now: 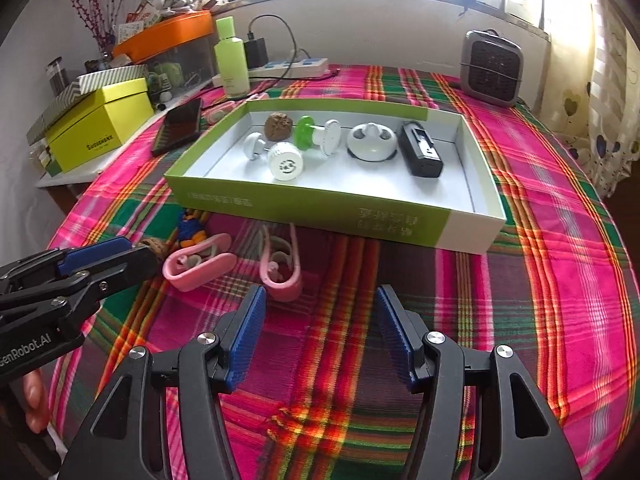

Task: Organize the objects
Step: 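Withdraw both tools from the box toward the walnut and pink clips, then move the left tool to the walnut while the right tool moves to a pink clip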

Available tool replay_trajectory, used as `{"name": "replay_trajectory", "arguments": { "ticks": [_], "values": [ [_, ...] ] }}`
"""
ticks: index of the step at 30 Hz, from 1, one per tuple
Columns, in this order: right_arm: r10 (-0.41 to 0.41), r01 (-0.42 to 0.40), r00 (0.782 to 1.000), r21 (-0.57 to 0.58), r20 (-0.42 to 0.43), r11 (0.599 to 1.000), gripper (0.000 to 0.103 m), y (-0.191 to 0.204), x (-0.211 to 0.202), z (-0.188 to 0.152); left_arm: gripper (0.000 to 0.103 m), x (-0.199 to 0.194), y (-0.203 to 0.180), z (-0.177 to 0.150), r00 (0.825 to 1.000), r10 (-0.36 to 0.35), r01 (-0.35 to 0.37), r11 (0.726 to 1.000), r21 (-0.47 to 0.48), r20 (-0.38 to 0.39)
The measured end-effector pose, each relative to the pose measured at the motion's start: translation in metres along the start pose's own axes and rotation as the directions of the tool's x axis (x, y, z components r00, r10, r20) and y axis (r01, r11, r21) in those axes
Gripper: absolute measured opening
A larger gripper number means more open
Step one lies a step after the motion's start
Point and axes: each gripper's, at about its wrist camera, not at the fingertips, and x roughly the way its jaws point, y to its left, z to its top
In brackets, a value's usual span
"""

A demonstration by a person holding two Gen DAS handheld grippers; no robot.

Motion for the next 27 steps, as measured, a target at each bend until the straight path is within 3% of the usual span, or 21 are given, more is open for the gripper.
{"name": "replay_trajectory", "arguments": {
  "ticks": [7,27],
  "values": [
    [0.008,-0.008,1.0,-0.063,0.002,0.998,0.057,0.012,0.006,0.006,0.041,0.003,0.009,0.0,1.0,0.021,-0.021,1.0,-0.012,-0.008],
    [0.011,-0.014,0.999,-0.073,-0.034,0.997,0.057,0.012,0.019,0.013,0.041,0.021,0.017,0.002,0.999,0.032,-0.033,0.999,-0.035,-0.038]
  ]
}}
